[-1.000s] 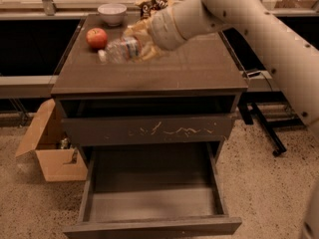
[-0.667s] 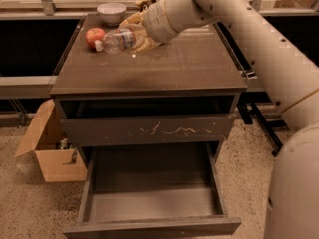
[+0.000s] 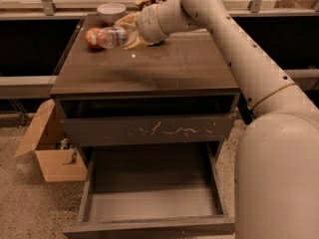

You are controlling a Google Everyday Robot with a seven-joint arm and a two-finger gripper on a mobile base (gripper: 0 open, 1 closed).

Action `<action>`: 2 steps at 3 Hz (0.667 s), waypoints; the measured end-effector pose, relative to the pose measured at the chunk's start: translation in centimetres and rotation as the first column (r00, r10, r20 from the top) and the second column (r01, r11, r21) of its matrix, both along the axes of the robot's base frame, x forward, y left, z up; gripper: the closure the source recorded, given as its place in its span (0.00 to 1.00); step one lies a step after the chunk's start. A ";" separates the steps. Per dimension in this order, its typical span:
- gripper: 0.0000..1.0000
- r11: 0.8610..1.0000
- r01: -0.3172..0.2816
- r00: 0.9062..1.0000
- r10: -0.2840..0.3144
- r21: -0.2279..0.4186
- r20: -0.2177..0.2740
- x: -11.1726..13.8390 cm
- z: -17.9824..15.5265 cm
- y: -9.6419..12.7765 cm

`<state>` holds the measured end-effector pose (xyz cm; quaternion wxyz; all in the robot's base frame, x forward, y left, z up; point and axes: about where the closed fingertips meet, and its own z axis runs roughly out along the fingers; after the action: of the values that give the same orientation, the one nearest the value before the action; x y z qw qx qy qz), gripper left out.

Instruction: Pick water bottle from middle drawer and place on counter

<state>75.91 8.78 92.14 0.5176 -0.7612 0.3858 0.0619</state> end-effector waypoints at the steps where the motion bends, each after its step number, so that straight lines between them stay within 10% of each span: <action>1: 0.50 1.000 0.008 1.000 -0.007 0.024 -0.014 0.8 -0.6 0.3; 2: 0.19 0.999 0.007 1.000 -0.007 0.036 -0.019 1.2 -0.9 0.5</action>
Offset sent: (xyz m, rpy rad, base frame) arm 0.0181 0.0005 -0.0085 0.0528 0.0182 -0.0168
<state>77.09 9.31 91.20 0.5279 -0.7497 0.3922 0.0743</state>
